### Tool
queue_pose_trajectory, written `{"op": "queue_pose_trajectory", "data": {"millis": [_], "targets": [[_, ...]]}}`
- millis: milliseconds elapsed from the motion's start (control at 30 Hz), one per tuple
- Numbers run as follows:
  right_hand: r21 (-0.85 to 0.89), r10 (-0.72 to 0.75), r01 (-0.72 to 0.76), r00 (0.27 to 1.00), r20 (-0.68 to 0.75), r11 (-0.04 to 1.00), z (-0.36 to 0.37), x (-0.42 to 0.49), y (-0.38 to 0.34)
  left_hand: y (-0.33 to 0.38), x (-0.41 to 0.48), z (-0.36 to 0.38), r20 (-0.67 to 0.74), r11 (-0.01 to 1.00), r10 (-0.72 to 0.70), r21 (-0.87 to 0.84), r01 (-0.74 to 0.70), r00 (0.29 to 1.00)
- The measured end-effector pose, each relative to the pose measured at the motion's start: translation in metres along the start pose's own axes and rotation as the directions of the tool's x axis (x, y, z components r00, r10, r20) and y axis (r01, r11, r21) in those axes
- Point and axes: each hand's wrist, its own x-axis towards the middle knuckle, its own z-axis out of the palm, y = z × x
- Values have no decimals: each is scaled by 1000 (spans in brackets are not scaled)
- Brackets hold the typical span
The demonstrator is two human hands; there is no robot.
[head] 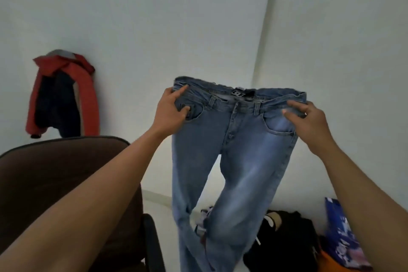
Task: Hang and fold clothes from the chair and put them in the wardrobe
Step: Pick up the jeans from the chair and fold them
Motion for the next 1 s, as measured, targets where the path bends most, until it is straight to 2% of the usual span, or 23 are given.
{"op": "queue_pose_trajectory", "data": {"millis": [200, 433, 567, 700, 867, 1000], "targets": [[-4, -21, 20, 996, -91, 1000, -117, 25, -38, 91, 50, 15, 80, 987, 153, -71, -147, 985], [-37, -15, 10, 990, -142, 999, -216, 30, -64, 162, 71, 38, 181, 964, 252, -137, -229, 951], [-62, -13, 4, 988, -154, 998, -251, 32, -61, 187, 77, 49, 232, 959, 247, -196, -204, 941], [-41, 86, -92, 990, -115, 995, -268, 44, -57, 212, 85, 71, 245, 970, 208, -178, -167, 947], [-12, 171, -173, 981, -86, 985, -258, 62, -61, 259, 95, 99, 263, 980, 73, -200, -19, 962], [-55, 137, -144, 984, -116, 988, -242, 68, -89, 294, 104, 102, 269, 970, 65, -243, 3, 961]]}}
